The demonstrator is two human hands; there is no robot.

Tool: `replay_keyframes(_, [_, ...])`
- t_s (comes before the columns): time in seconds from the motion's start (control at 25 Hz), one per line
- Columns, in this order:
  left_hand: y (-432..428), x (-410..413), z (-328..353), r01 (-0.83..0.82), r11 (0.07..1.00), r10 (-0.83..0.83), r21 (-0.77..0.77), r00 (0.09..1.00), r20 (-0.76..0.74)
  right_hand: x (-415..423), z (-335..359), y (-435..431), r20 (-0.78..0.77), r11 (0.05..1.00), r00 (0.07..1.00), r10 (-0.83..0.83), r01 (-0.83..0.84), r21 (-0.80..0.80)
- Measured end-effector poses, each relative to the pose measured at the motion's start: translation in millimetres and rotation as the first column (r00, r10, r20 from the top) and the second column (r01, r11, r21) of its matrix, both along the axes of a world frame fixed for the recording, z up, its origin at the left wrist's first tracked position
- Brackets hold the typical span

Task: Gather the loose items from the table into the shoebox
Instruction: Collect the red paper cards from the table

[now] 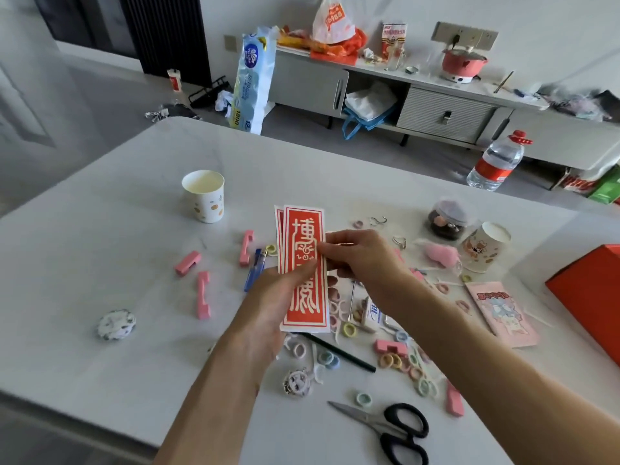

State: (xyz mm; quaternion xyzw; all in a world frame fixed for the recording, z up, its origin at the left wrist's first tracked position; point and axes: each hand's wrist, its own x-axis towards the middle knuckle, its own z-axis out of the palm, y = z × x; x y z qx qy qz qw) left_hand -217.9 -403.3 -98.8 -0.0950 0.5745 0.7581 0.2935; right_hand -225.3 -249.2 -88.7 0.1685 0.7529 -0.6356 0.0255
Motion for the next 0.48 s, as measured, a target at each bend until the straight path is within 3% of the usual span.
replay_keyframes(0.12, [-0.9,-3.9,-0.3,-0.038,0.999,0.038,0.022,0.999,0.008,-11.8,-5.5,2.3,-0.015,0.979,1.0,0.018,-0.014,0.205])
replay_keyframes(0.2, [-3.6,-6.4,-0.4,-0.053,0.998,0.052,0.039,0.998,0.027,-25.5,-11.7,13.9,-0.077,0.897,0.997,0.015,0.021,0.443])
replay_keyframes(0.28, [-6.6,-8.3,-1.1,-0.086,0.994,0.082,0.071,0.995,0.055,-42.9,-20.6,35.5,-0.042,0.594,0.992,0.121,-0.038,0.803])
replay_keyframes(0.36, [-8.8,-10.5,-2.1,-0.127,0.987,0.117,0.101,0.989,0.094,-58.5,-34.7,58.7,0.167,0.317,0.962,0.217,-0.231,0.92])
replay_keyframes(0.48, [-9.9,-15.4,-3.7,-0.175,0.976,0.16,0.13,0.98,0.122,-64.3,-59.4,73.4,0.276,0.195,0.917,0.288,-0.338,0.921])
